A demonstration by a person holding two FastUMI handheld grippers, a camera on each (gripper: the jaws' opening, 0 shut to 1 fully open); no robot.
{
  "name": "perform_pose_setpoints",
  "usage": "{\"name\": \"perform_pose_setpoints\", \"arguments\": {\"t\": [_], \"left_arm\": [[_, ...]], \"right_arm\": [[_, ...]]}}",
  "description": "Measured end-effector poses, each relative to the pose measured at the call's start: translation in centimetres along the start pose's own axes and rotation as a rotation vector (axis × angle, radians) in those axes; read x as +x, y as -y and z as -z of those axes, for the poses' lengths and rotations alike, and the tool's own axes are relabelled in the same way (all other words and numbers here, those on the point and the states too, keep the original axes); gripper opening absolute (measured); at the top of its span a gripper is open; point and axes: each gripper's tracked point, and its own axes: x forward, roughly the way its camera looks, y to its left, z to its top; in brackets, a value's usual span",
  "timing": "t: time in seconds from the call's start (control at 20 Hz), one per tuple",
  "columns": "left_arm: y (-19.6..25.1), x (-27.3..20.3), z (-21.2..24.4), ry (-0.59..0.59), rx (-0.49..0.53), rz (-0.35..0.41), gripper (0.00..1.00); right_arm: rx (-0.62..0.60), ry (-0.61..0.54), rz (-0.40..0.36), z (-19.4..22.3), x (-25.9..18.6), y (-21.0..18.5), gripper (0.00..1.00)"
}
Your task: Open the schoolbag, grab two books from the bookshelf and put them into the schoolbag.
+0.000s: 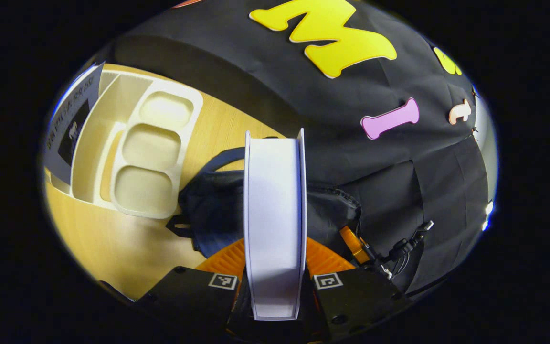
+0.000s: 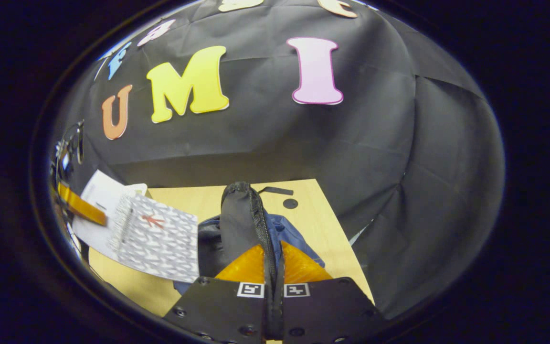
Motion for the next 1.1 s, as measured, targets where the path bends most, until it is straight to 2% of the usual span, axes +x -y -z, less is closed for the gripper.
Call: {"name": "perform_pose_setpoints", "arguments": {"t": [0.2,0.25,0.45,0.55,0.7,0.8,1.0,1.05,1.1], "left_arm": [[-2.7,4.7,2.3,-0.027,-0.091,-0.042,0.44],[-2.8,5.8,2.8,-0.032,-0.109,-0.029,0.44],[-2.4,8.0,3.4,-0.009,-0.124,0.058,0.43],[-2.0,9.4,3.7,0.018,-0.079,0.108,0.46],[-1.5,11.0,4.3,0.044,-0.053,0.188,0.43],[-0.9,12.6,4.7,0.05,-0.07,0.236,0.43],[-0.7,16.5,6.0,0.017,-0.117,0.304,0.46],[-0.8,17.3,6.1,0.016,-0.125,0.32,0.41],[-0.7,18.1,6.1,0.012,-0.137,0.331,0.4]], "right_arm": [[0.006,-0.002,0.006,-0.2,0.1,0.2,0.0],[0.007,-0.002,0.007,-0.3,0.0,0.2,0.0],[0.003,-0.012,0.012,-0.2,0.3,0.3,0.0],[0.0,-0.015,0.014,-0.5,0.3,0.4,0.0],[-0.018,-0.011,0.024,-1.2,0.3,0.5,0.0],[-0.025,-0.006,0.03,-1.7,0.2,0.4,0.02],[-0.044,-0.016,0.027,-1.9,0.2,-0.3,0.0],[-0.046,-0.017,0.026,-2.0,0.2,-0.5,0.0],[-0.048,-0.016,0.025,-2.1,0.4,-0.6,0.02]]}}
